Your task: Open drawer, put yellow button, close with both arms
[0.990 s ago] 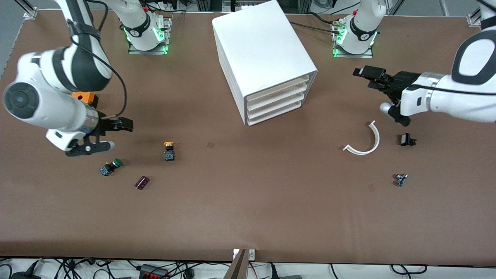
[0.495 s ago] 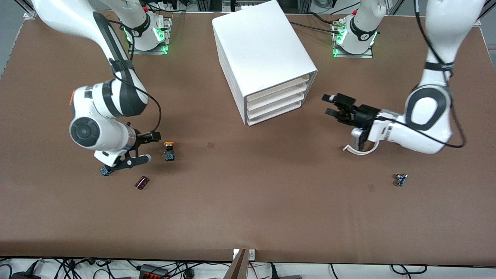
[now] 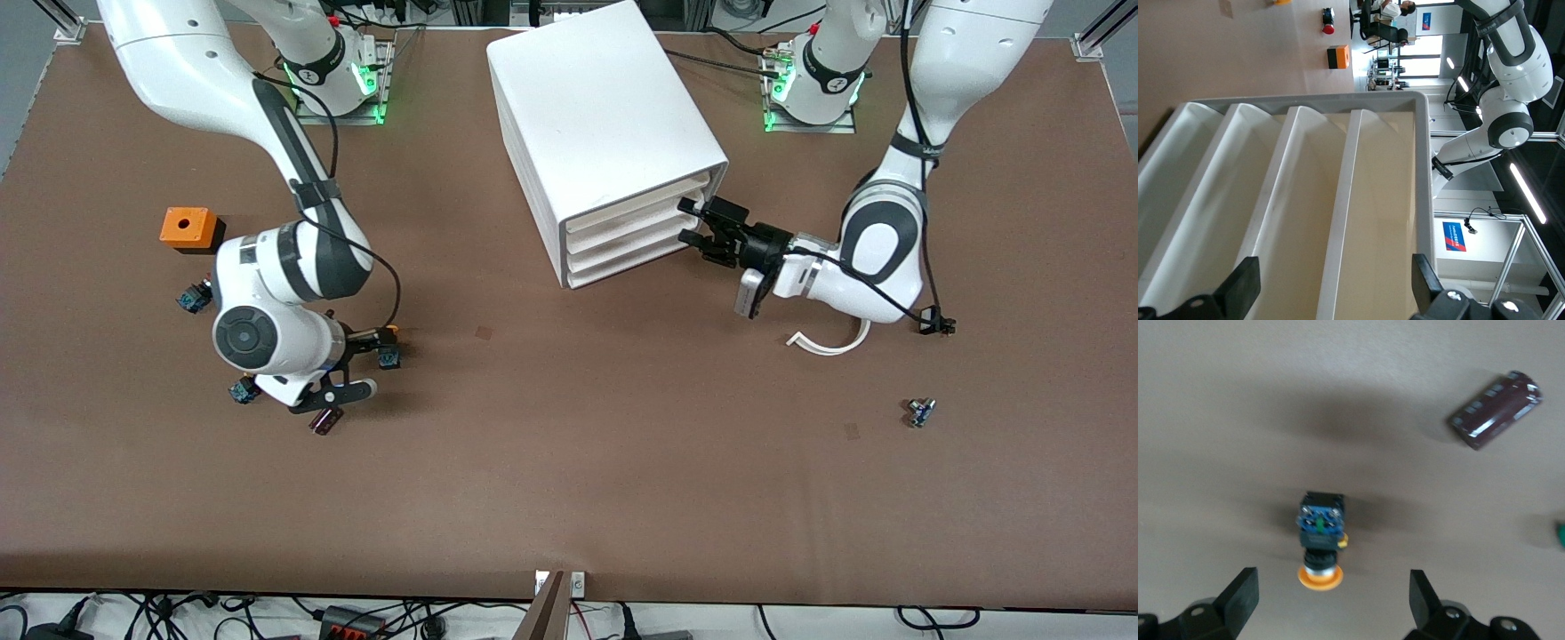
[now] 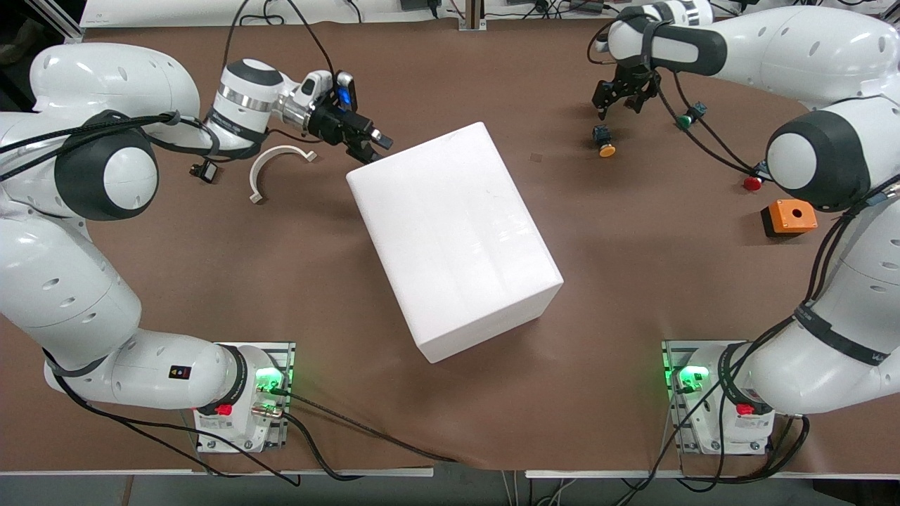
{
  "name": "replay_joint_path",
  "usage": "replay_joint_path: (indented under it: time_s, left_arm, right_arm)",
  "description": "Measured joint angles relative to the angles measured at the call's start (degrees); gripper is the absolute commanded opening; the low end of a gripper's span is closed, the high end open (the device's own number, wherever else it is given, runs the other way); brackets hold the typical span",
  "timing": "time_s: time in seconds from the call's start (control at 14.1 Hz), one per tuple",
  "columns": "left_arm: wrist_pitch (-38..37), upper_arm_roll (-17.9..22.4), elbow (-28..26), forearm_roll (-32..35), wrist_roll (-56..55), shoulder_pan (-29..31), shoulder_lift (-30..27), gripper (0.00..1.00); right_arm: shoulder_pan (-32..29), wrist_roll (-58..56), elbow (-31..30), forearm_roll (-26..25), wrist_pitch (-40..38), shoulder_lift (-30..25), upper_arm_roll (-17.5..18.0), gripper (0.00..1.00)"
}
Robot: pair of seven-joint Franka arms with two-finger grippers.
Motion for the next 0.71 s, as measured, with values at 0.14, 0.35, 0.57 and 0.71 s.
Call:
replay_joint_path:
  time_s: [0.14, 0.35, 0.57, 0.71]
  left_arm:
    - [0.3, -0.4, -2.1, -0.3, 1.8, -0.2, 0.0, 0.76]
    - [0.3, -0.8, -3.3, -0.4, 2.6, -0.3, 0.0, 0.51]
    - [0.3, -1.5, -4.0, -0.4, 2.6, -0.3, -0.1, 0.06]
    - [0.3, -1.7, -4.3, -0.4, 2.6, -0.3, -0.1, 0.0]
  right_arm:
    - [0.9, 1.4, 0.0, 0.0, 2.1, 1.5, 0.0, 1.0]
    - [0.9, 1.7, 0.1, 0.0, 3.1, 3.2, -0.1, 1.0]
    - [0.9, 1.8, 0.2, 0.1, 3.1, 4.1, -0.2, 1.0]
    - [0.9, 1.8, 0.2, 1.3, 3.4, 4.7, -0.2, 1.0]
